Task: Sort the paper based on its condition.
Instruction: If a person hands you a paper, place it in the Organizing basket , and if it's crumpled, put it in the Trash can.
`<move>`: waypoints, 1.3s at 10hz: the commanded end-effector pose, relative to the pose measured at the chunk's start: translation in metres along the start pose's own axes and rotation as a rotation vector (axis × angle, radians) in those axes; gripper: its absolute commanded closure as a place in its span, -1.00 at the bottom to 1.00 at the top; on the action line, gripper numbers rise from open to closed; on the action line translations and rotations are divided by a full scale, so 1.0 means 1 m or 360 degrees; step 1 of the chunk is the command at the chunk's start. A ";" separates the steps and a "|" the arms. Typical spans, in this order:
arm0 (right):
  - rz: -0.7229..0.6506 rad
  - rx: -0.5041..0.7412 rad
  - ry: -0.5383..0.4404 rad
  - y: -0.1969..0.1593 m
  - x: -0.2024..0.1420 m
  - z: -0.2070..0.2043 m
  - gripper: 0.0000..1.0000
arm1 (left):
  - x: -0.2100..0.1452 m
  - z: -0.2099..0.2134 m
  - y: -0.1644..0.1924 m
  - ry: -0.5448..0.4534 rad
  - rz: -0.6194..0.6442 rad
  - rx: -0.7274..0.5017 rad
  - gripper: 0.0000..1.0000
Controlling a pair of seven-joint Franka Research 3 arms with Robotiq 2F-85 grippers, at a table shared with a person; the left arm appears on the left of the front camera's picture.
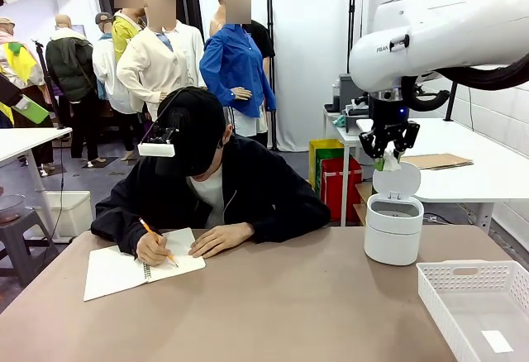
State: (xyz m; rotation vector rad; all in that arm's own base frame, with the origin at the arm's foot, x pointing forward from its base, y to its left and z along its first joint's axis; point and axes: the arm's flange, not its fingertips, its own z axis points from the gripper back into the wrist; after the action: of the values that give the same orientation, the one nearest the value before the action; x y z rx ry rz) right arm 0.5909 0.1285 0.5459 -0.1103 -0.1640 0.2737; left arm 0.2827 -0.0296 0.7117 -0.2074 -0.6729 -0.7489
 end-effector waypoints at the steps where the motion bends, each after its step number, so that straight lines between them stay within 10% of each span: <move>1: -0.0083 -0.0071 -0.0020 -0.008 -0.007 -0.014 0.16 | 0.000 0.001 0.001 0.0004 0.0004 0.0012 -1.00; 7: -0.0062 -0.0029 -0.0013 -0.012 -0.002 -0.013 0.07 | 0.000 0.001 0.001 0.0004 0.0004 0.0012 -1.00; 10: -0.0075 -0.0048 0.0000 -0.011 -0.011 -0.011 -1.00 | 0.000 0.001 0.001 0.0004 0.0004 0.0012 -1.00; 13: -0.0078 -0.0090 0.0015 -0.009 -0.018 -0.013 -1.00 | 0.000 0.001 0.001 0.0004 0.0004 0.0012 -1.00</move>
State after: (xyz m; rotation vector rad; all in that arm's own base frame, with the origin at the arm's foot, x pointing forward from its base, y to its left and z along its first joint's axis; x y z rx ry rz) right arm 0.5877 0.1149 0.5360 -0.1279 -0.1656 0.2350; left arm 0.2827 -0.0296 0.7117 -0.2074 -0.6729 -0.7489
